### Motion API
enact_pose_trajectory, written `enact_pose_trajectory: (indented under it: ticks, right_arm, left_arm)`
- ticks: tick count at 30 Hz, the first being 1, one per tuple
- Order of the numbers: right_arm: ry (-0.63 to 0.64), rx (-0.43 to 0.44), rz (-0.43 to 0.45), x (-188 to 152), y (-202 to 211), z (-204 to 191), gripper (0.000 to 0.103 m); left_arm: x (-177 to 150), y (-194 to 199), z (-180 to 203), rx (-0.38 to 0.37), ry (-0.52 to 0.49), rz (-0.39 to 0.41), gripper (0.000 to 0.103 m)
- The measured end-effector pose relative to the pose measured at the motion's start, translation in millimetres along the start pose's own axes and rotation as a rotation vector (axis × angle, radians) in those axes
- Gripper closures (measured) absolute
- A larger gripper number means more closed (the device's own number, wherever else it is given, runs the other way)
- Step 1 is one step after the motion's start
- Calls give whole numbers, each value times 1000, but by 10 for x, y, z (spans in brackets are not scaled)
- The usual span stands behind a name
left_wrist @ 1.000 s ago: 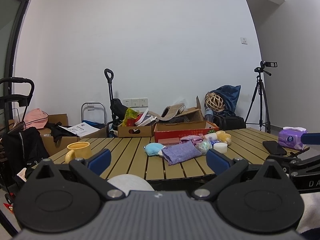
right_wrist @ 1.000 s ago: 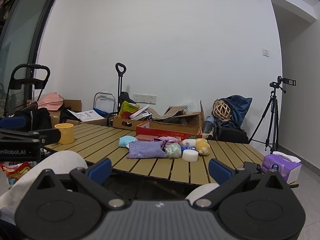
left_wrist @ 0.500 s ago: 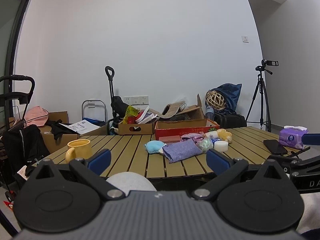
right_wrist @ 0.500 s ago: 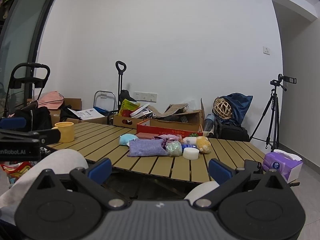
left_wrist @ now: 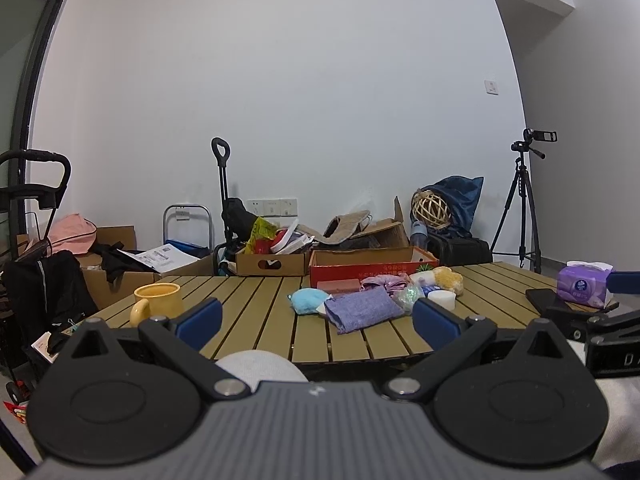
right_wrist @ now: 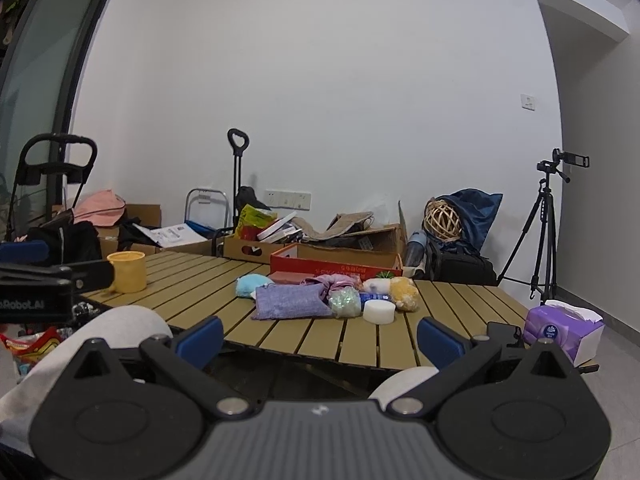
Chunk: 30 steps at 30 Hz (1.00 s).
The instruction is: Organize soft objects
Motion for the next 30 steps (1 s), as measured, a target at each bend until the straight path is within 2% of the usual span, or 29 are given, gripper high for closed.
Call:
enact_pose_trajectory:
  ticks: [8,30]
  right_arm:
    - [-6,-9,15,29,26,37,0]
    - [-9,-10,16,14,14,45,0]
  left_arm:
    - [52,13,10,6,-13,22,0]
    - [50,7,-7,8,-7,20,0]
Point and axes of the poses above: each gripper's, at about its wrist camera, not at the fingertips, and y roughly against the way its jaws point, z to its right, x to its top, the point moved 9 cm from there along -y, roughly the way its jaws point, and after that the axes turned 4 degrees about -x, right-handed, at the moved point
